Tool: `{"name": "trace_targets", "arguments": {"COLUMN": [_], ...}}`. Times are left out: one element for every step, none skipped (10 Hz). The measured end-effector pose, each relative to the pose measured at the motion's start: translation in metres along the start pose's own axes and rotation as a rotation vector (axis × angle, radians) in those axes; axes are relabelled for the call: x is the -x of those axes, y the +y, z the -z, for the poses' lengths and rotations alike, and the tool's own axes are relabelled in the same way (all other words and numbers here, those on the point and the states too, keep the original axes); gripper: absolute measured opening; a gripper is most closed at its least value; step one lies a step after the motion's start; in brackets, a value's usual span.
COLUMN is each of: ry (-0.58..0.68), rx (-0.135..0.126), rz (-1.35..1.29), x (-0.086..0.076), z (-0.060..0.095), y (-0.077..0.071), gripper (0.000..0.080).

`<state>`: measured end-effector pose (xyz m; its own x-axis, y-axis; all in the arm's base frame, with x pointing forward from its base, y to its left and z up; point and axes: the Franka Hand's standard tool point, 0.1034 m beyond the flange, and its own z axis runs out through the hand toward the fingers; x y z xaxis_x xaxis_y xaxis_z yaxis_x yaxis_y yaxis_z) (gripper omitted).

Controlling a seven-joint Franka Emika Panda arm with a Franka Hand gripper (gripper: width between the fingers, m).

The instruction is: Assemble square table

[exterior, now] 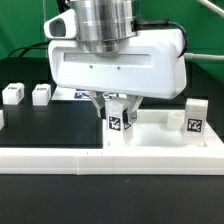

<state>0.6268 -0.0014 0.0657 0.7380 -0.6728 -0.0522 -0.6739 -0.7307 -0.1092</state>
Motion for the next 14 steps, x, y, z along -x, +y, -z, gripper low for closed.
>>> {"name": "trace_targets", "arguments": {"ry": [0.001,0.000,0.010,0.012,0.008,-0.013,-0.022,-0.022,-0.017,-0.017,-0.017,-0.010,-0.011,-0.015], "rx": [0.001,0.019,0.031,0.026,0.017,-0.001,-0.008,-0.007,-0.005,-0.005,-0.004,-0.008,-0.008,0.001], "rz": [-0.133,-0.304,-0.482,-0.657,-0.840,-1.066,-1.166,-1.242,-1.234,-1.227,-1.176,-1.011,-0.792,-0.536], "x": [-0.001,0.003,0.004,0.004,0.004,0.003,0.003,0.003,0.003,0.003,0.004,0.005,0.008,0.011], "z": [0.000,0.001,0.000,-0.001,0.000,0.000,0.000,0.001,0.001,0.001,0.000,0.000,0.001,-0.001], "y": [0.001,-0.001,-0.002,-0.002,-0.002,-0.003,-0.003,-0.003,-0.003,-0.002,-0.002,-0.004,-0.007,-0.007], "gripper": [0.0291,0.0291,0.0291,0.0291,0.0291,0.0291,0.0291,0.0291,0.0291,0.0291,0.0408,0.0408,0.0558,0.0629]}}
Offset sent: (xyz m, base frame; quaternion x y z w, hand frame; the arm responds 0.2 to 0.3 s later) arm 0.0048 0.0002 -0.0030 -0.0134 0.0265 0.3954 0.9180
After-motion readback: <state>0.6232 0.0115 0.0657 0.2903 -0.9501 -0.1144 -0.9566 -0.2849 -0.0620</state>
